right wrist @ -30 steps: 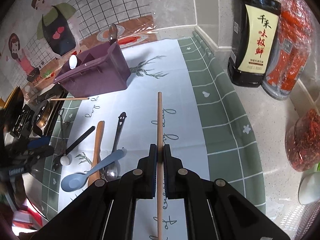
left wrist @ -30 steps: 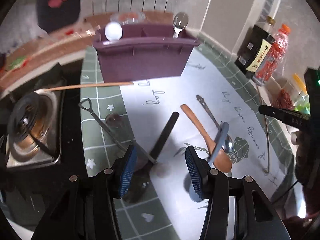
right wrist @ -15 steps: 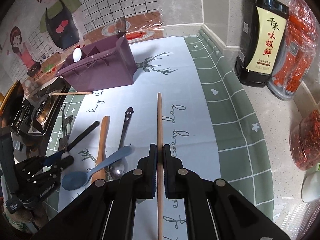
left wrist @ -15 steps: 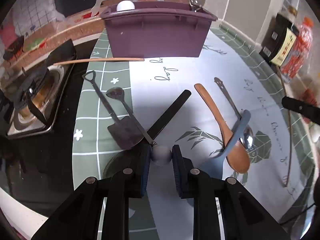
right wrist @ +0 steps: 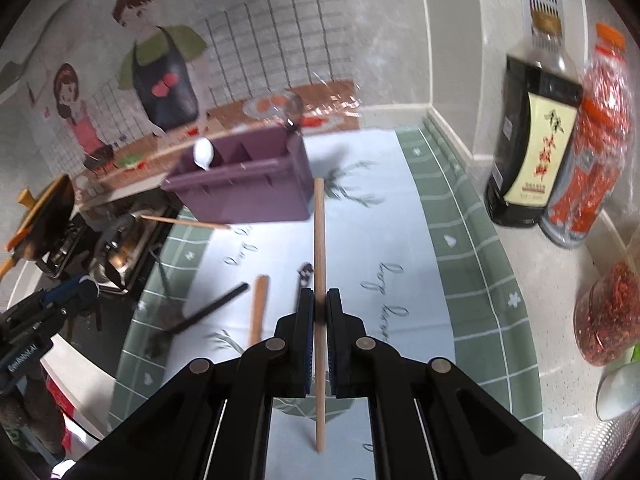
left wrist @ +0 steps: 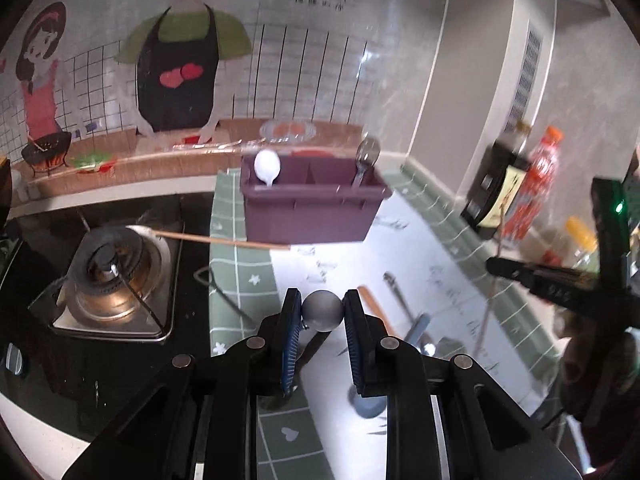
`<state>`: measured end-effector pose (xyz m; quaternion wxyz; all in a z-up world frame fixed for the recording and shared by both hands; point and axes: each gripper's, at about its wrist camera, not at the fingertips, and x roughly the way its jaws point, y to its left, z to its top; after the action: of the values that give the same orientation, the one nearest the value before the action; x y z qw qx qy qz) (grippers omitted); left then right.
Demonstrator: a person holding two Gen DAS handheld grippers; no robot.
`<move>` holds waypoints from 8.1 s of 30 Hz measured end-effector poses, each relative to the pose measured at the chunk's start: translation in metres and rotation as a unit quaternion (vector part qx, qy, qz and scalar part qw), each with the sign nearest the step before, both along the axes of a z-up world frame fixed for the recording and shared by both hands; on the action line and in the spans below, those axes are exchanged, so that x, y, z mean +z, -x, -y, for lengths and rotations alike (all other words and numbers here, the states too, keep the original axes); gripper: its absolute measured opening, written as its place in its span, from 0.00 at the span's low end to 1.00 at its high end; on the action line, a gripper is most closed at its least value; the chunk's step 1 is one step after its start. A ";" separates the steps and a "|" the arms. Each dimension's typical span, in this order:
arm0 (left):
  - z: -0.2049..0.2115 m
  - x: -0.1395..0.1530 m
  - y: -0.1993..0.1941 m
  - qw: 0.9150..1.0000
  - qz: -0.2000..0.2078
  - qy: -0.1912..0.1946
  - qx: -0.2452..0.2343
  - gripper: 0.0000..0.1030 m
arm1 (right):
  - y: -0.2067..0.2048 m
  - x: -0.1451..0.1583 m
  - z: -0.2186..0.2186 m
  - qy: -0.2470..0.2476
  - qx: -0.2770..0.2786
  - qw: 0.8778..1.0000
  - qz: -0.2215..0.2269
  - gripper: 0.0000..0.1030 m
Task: Organize utensils
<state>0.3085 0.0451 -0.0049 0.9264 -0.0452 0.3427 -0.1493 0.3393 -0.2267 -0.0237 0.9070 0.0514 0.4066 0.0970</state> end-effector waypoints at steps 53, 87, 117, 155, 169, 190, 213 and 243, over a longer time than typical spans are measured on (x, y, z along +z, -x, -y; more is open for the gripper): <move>-0.024 -0.009 -0.237 0.975 -0.120 0.183 0.036 0.22 | -0.204 0.004 -0.057 0.034 0.048 0.998 0.013 0.06; -0.050 -0.069 -0.052 0.982 -0.171 0.079 0.033 0.49 | -0.043 -0.030 -0.035 0.163 0.056 0.985 0.017 0.99; -0.140 -0.057 0.049 0.965 -0.167 0.066 0.192 0.49 | -0.158 -0.087 -0.288 0.138 0.306 0.941 -0.036 0.28; -0.048 -0.076 -0.028 0.974 -0.215 0.061 0.024 0.49 | -0.087 -0.091 -0.066 0.052 0.120 0.982 -0.135 0.05; 0.035 -0.115 -0.096 0.974 -0.218 -0.061 -0.019 0.50 | -0.077 -0.066 0.012 -0.004 0.034 0.993 -0.109 0.06; 0.075 -0.119 -0.166 0.964 -0.247 -0.084 -0.040 0.43 | -0.065 -0.064 0.045 -0.010 -0.021 0.995 -0.099 0.07; 0.006 -0.030 -0.065 0.996 -0.092 0.006 -0.008 0.22 | -0.080 -0.081 0.020 0.038 -0.037 0.990 -0.132 0.10; -0.024 0.004 -0.030 0.998 -0.056 0.031 0.022 0.04 | -0.014 -0.002 0.000 0.002 -0.023 1.000 -0.012 0.05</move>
<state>0.3386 0.0693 -0.0005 0.9071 -0.0893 0.3878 -0.1368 0.3535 -0.2270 -0.0255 0.9043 0.0604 0.4160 0.0743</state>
